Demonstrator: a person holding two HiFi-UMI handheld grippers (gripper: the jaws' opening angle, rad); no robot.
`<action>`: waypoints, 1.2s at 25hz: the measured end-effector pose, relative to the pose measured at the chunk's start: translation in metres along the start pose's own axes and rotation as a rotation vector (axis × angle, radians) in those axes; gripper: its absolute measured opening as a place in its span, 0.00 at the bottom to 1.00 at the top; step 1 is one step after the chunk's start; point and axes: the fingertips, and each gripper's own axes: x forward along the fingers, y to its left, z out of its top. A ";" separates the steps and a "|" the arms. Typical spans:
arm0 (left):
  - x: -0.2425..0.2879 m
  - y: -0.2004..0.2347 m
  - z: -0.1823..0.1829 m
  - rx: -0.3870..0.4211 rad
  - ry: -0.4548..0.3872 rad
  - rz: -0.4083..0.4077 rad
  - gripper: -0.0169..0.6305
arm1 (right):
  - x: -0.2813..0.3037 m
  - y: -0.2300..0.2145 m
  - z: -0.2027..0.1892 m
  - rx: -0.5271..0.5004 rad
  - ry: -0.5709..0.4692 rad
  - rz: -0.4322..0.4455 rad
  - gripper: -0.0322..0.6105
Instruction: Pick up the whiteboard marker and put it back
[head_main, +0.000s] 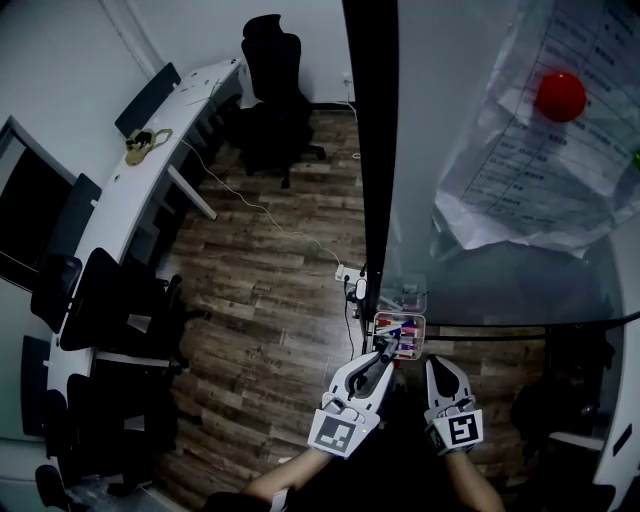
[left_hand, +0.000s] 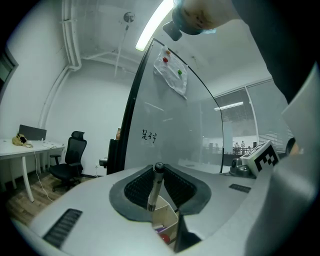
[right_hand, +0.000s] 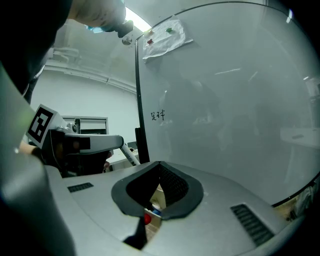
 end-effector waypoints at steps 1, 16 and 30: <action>0.002 0.001 0.000 0.002 0.003 0.003 0.14 | 0.001 -0.002 -0.002 -0.007 0.004 0.008 0.07; 0.028 0.009 -0.013 0.002 0.035 0.026 0.14 | 0.024 -0.021 0.013 0.034 -0.025 0.020 0.07; 0.038 0.012 -0.048 0.012 0.114 0.025 0.14 | 0.025 -0.029 0.007 0.041 -0.002 0.026 0.07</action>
